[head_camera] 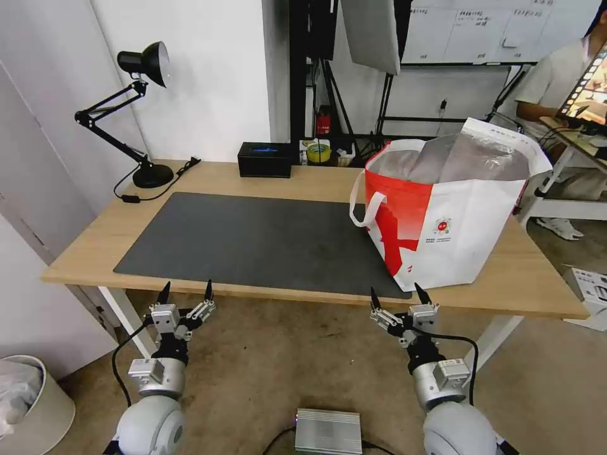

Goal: Pick up the trash from the table and place it into the takeout bag.

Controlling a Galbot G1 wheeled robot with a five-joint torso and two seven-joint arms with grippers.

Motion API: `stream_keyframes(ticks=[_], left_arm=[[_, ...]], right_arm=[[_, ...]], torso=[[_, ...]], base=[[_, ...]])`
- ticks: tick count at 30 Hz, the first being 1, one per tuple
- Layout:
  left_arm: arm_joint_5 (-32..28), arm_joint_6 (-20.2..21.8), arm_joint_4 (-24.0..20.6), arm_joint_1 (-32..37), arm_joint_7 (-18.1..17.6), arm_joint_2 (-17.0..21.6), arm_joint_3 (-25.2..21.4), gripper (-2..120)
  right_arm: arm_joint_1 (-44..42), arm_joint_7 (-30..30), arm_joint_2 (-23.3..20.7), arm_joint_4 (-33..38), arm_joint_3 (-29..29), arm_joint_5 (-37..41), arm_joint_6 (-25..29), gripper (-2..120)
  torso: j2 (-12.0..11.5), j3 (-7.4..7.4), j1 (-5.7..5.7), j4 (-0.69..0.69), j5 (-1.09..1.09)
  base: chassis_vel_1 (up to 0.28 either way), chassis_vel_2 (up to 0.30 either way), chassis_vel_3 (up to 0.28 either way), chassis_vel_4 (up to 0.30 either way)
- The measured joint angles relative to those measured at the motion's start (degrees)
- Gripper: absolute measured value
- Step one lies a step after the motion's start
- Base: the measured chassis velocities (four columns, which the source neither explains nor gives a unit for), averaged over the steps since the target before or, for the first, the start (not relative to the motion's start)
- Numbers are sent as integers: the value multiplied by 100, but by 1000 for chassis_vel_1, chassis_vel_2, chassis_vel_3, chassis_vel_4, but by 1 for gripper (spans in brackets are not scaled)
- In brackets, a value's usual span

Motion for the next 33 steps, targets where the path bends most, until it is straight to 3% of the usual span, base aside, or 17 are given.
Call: stream_keyframes(ticks=[33], left_arm=[[-17, 15, -2, -13, -5, 10, 10, 100]], right_arm=[[0, 0, 0, 0, 0, 0, 0, 100]], torso=[[0, 0, 0, 0, 0]], base=[[0, 0, 0, 0]])
